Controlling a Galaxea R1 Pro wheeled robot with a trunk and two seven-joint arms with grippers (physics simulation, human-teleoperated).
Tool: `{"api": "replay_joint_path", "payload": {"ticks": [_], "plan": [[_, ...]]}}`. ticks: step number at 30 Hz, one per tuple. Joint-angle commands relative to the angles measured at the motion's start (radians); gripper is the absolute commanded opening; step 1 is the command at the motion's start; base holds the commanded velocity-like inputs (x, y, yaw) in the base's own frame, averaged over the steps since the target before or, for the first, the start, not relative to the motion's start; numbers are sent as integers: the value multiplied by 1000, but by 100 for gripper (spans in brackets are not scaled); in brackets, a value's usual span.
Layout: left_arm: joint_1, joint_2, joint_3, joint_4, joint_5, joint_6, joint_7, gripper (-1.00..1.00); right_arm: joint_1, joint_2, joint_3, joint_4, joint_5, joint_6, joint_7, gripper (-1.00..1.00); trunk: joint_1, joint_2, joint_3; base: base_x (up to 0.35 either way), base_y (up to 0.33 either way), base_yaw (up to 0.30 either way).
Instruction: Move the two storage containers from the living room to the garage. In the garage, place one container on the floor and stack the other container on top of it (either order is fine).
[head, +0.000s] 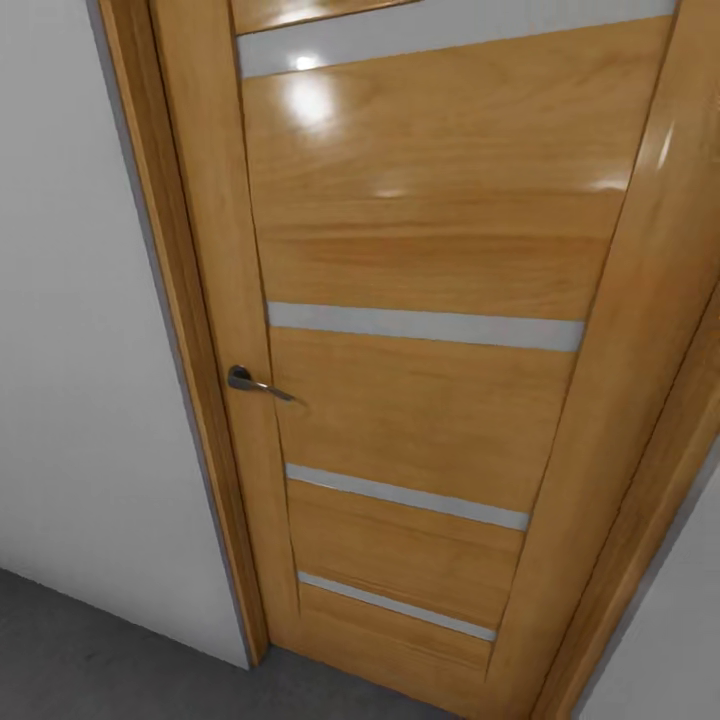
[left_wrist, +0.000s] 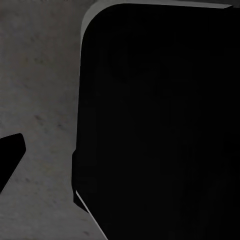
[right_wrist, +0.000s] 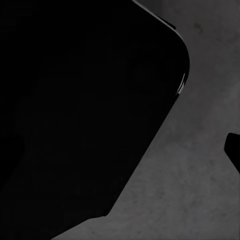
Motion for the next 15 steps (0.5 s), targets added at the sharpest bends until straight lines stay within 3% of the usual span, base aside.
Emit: {"api": "replay_joint_path", "payload": {"ticks": [1,6,15], "plan": [[0,0,0,0,10,0,1,100,-1,0,5,1,-6,-3,0,100,0,0,-1,0,62,-16],[0,0,-1,0,10,0,0,100,-1,0,5,1,2,-3,0,100,0,0,-1,17,167,-7],[0,0,-2,0,10,0,-1,100,-1,0,5,1,2,-3,0,100,0,0,-1,84,294,-1]]}}
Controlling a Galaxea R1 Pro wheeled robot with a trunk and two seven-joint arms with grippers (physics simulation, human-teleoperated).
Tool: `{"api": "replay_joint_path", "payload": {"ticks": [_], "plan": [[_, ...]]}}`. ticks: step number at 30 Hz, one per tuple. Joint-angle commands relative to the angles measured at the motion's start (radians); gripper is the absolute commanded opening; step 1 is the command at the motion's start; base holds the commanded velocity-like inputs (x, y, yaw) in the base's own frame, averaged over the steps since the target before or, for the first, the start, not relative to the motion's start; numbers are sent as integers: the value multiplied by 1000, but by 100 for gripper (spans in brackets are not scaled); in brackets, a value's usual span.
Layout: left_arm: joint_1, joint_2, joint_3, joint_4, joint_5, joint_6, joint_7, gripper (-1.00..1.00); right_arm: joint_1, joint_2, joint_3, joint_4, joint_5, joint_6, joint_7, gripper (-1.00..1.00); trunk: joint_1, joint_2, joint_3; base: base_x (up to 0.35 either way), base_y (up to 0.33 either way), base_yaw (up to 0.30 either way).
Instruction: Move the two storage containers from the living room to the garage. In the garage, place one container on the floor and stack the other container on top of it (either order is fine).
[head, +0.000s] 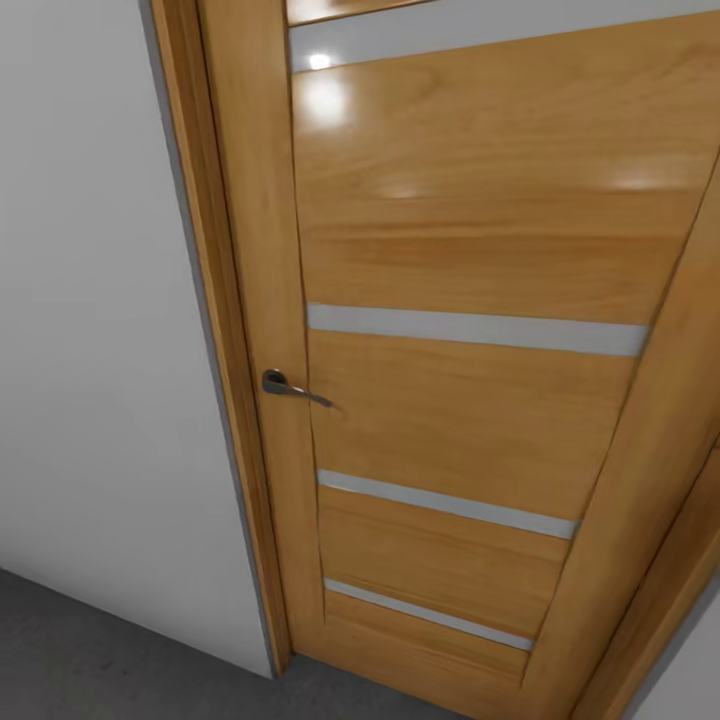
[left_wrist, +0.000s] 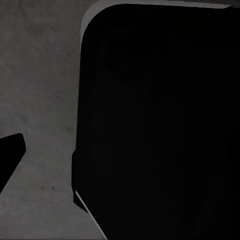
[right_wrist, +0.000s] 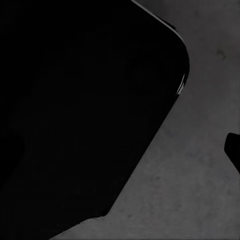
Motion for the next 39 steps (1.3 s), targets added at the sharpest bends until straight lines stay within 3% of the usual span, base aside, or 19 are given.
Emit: {"api": "replay_joint_path", "payload": {"ticks": [1,10,39], "plan": [[0,0,0,0,10,0,0,100,-1,0,5,1,-6,-3,0,100,0,-1,-1,95,309,0],[0,0,0,0,10,0,1,100,0,0,5,1,-10,-4,0,100,0,-1,-1,79,232,-56],[0,0,1,0,10,0,1,100,0,-1,5,1,-11,-3,0,100,0,-1,-1,2,4,-256]]}}
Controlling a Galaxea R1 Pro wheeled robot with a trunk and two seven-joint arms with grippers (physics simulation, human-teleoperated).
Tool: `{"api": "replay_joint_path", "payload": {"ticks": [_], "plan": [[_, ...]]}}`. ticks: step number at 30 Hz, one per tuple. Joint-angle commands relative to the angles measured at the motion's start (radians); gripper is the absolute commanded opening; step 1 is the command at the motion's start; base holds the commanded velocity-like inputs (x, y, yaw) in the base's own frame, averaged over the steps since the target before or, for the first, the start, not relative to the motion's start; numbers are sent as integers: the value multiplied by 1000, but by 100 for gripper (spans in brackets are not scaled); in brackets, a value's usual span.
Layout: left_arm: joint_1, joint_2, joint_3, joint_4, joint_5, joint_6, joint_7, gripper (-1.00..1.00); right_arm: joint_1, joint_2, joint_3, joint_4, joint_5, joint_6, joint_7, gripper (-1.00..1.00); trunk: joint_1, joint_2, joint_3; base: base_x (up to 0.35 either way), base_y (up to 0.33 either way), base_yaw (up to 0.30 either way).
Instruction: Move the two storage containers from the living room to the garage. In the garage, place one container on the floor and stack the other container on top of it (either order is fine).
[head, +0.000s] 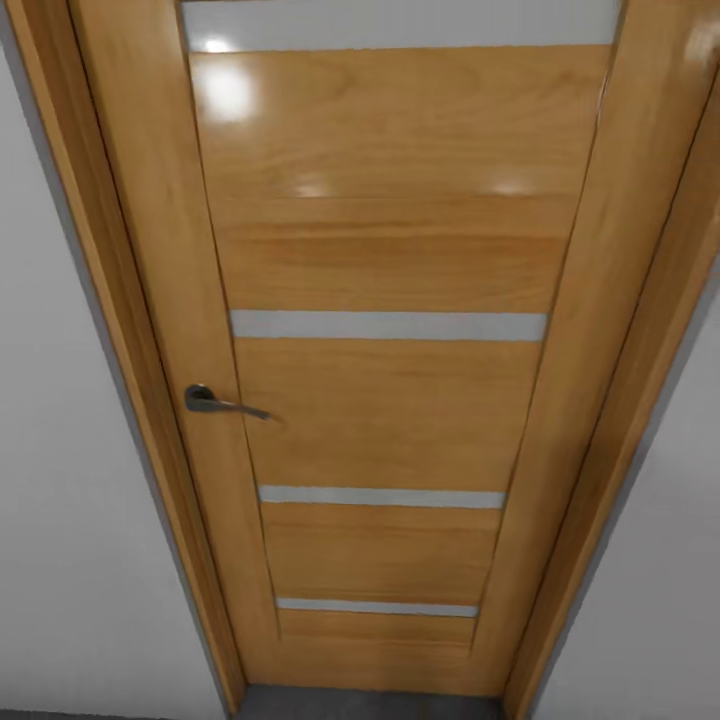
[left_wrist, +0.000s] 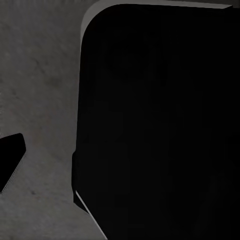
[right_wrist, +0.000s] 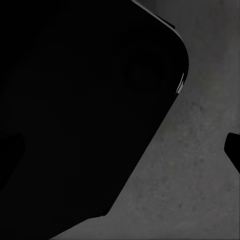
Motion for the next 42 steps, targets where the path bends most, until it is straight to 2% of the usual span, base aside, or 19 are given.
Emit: {"api": "replay_joint_path", "payload": {"ticks": [1,9,22,42], "plan": [[0,0,0,0,10,0,1,100,-1,0,6,1,-5,-3,0,100,0,-1,-1,0,0,-260],[0,0,1,0,10,0,1,100,-1,0,6,1,-5,-3,0,100,0,-1,-1,0,0,-177],[0,-1,1,0,10,0,1,100,-1,0,7,1,9,-3,0,100,0,-1,-5,0,0,-7],[0,0,2,0,10,0,1,100,-1,0,7,1,4,-4,0,100,0,-1,-10,0,0,0]]}}
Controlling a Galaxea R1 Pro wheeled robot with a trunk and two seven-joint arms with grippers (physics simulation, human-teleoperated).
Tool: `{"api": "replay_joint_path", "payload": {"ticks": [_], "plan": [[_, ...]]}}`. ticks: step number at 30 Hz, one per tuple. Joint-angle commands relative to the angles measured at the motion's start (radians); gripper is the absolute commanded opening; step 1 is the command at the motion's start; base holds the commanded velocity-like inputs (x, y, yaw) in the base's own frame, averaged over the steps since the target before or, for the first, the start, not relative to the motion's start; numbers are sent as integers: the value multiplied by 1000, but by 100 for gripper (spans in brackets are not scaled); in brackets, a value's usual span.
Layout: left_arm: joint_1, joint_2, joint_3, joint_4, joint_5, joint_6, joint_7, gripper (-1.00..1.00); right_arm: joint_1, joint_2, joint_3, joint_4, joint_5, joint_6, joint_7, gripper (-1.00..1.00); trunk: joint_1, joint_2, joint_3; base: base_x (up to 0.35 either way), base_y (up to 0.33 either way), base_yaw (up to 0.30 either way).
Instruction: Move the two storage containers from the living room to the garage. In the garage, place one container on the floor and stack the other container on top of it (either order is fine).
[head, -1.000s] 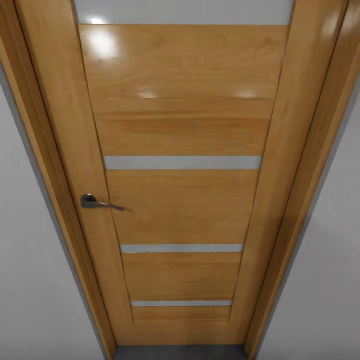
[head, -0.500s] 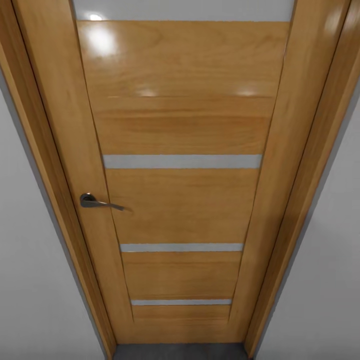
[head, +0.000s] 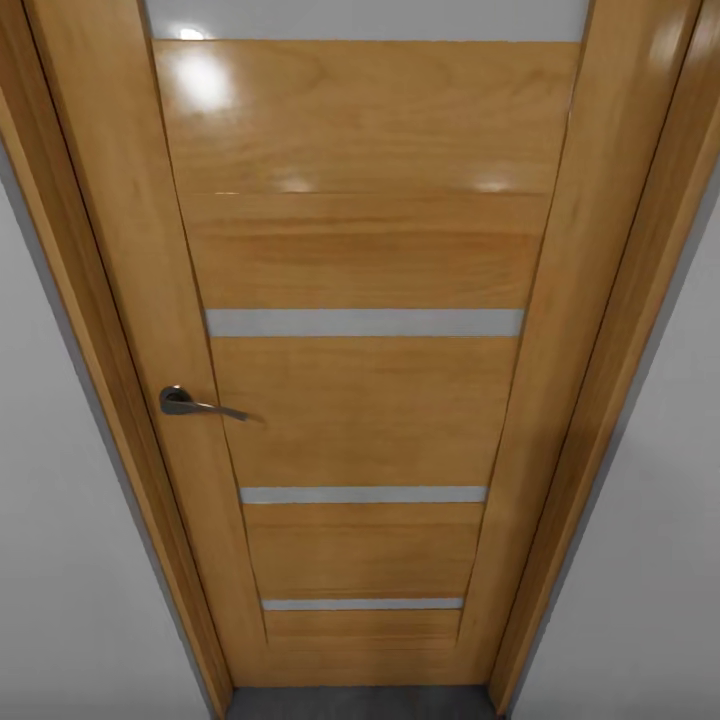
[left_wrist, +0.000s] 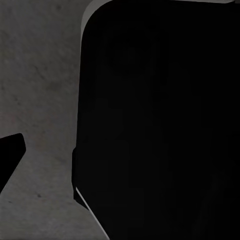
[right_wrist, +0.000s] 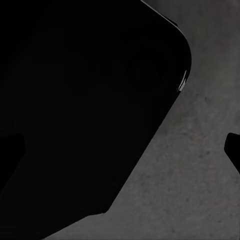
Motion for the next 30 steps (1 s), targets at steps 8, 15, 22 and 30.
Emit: {"api": "replay_joint_path", "payload": {"ticks": [8,15,22,30], "plan": [[0,0,0,-1,10,0,0,100,0,0,5,1,-1,-3,0,100,0,0,-1,0,0,0],[0,0,-2,-1,10,0,0,100,0,0,5,1,0,-3,0,100,0,0,-1,0,0,0],[0,0,-3,-1,10,0,1,100,0,-1,5,1,0,-3,0,100,0,0,-1,0,0,0],[0,1,-3,-1,10,0,0,100,0,-1,4,1,-1,-3,0,100,0,0,-1,0,0,0]]}}
